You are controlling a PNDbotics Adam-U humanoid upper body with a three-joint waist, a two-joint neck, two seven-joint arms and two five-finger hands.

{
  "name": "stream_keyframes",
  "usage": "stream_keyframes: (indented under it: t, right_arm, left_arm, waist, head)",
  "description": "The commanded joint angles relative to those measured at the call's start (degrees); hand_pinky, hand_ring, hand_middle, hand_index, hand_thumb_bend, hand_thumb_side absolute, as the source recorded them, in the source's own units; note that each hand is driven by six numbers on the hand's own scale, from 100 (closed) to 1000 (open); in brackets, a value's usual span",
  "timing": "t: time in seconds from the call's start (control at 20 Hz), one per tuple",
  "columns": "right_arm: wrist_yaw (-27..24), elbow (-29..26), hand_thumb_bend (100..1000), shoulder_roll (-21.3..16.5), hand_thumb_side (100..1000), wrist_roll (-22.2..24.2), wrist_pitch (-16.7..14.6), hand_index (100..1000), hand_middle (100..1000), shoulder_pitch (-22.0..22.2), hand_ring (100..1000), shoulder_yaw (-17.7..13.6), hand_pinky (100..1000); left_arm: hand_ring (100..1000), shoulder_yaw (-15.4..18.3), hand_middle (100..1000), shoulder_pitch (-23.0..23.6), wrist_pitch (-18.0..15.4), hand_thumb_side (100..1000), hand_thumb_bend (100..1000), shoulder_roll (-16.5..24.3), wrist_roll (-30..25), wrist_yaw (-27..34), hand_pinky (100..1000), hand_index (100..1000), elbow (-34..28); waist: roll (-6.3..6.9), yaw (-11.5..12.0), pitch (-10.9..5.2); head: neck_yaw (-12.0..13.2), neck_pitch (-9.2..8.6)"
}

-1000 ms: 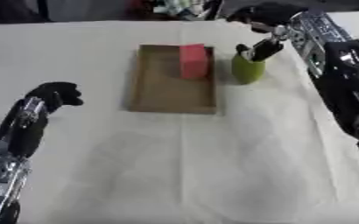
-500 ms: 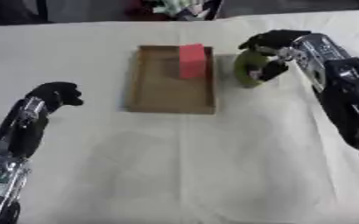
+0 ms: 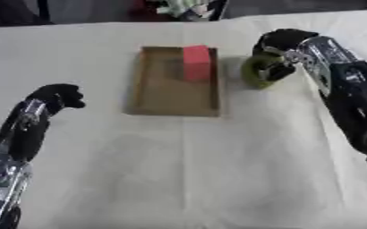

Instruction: Pick up objects on the table and place them in the box.

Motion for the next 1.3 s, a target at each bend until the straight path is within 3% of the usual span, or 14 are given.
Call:
stream_keyframes:
  t: [0.05, 0.3, 0.7, 1.0, 1.3]
  right_arm:
    - [-0.92, -1.91, 100, -1.23, 290, -1.77, -0.03, 376, 274, -0.9, 584, -0.21, 635]
    - [-3.35, -5.52, 100, -1.61, 263, -3.95, -0.55, 342, 245, -1.26, 557, 0.36, 620]
    - [-7.91, -12.3, 100, -1.33, 228, -3.59, -1.99, 341, 241, -4.13, 543, 1.82, 620]
    - [-9.88, -15.87, 100, 1.97, 225, -2.25, -2.78, 343, 247, -8.39, 544, 3.07, 628]
    - [-8.7, -14.13, 100, 7.17, 225, -1.17, -3.21, 347, 250, -10.66, 549, 3.6, 629]
  left_arm:
    - [613, 0.64, 604, -0.45, -0.01, 1000, 100, 0.72, 0.08, 0.01, 708, 750, -0.78]
    - [613, 0.6, 604, -0.45, 0.0, 1000, 100, 0.73, 0.06, 0.07, 707, 750, -0.82]
    - [613, 0.48, 604, -0.49, 0.01, 1000, 100, 0.83, -0.03, 0.13, 707, 750, -0.86]
    - [612, 0.07, 604, -0.79, 0.04, 1000, 100, 0.73, -0.43, 0.27, 707, 749, -0.86]
    - [612, -0.4, 604, -1.19, 0.05, 1000, 100, 0.52, -0.9, 0.41, 707, 749, -0.87]
  waist:
    - [-0.01, 0.06, -1.01]
    - [-0.07, 0.07, -1.01]
    - [-0.15, 0.3, -1.16]
    - [-0.27, 1.06, -1.29]
    - [-0.24, 2.35, -1.05]
  head:
    - [0.06, -0.64]
    - [0.0, -0.57]
    - [-0.33, -0.54]
    - [-1.22, -0.73]
    - [-2.34, -1.0]
